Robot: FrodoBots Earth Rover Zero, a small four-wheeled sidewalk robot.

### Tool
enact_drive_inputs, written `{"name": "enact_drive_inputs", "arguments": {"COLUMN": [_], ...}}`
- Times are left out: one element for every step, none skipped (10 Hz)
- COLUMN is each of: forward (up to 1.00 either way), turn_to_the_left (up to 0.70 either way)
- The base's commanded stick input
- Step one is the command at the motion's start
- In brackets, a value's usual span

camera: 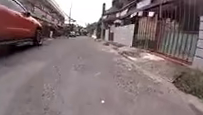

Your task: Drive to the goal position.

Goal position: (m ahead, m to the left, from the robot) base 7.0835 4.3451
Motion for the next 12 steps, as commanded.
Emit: {"name": "enact_drive_inputs", "arguments": {"forward": [0.70, 0.70, 0.70, 0.70, 0.70, 0.70, 0.70, 0.70, 0.70, 0.70, 0.70, 0.70], "turn_to_the_left": [0.00, 0.00, 0.00, 0.00, 0.00, 0.00, 0.00, 0.00, 0.00, 0.00, 0.00, 0.00]}}
